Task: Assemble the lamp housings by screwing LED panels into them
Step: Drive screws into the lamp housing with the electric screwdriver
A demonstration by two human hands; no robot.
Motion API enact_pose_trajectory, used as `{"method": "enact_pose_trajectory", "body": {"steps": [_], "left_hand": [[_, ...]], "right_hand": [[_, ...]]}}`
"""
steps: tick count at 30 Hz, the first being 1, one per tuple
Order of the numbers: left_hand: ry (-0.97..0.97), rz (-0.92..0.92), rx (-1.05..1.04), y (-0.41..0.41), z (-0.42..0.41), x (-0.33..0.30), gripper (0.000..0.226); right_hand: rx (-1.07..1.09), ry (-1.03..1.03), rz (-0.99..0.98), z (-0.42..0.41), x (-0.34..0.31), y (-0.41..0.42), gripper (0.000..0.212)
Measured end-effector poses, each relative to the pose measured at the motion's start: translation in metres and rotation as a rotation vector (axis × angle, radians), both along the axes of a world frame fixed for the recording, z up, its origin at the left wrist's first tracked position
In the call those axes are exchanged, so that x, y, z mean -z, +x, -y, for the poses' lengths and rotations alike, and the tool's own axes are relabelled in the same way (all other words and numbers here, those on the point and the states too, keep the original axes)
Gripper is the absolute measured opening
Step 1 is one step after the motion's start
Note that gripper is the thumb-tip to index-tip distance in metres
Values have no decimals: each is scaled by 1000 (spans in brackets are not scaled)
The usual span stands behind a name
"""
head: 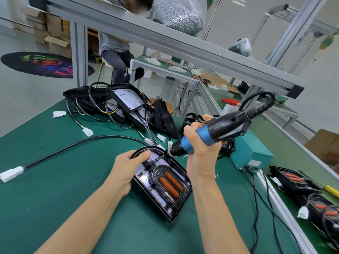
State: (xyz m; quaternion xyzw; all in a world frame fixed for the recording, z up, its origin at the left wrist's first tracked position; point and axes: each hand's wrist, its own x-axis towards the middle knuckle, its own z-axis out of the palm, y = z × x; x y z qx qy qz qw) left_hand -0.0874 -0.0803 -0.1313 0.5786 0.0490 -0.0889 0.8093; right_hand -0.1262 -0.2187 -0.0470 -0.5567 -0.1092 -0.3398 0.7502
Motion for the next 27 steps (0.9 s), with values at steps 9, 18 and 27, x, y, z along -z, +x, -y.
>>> {"method": "enact_pose_trajectory", "body": {"steps": [9,18,27], "left_hand": [[-28,-23,23,0,-1,2,10],[-33,-60,67,4,-6,6,17],[272,57,0,11,-15,10,4]], "right_hand": [[132,164,-17,9,-3,-6,50],[406,52,86,60,-22,-33,45],[583,42,-48,139,-14,-77,35]]}}
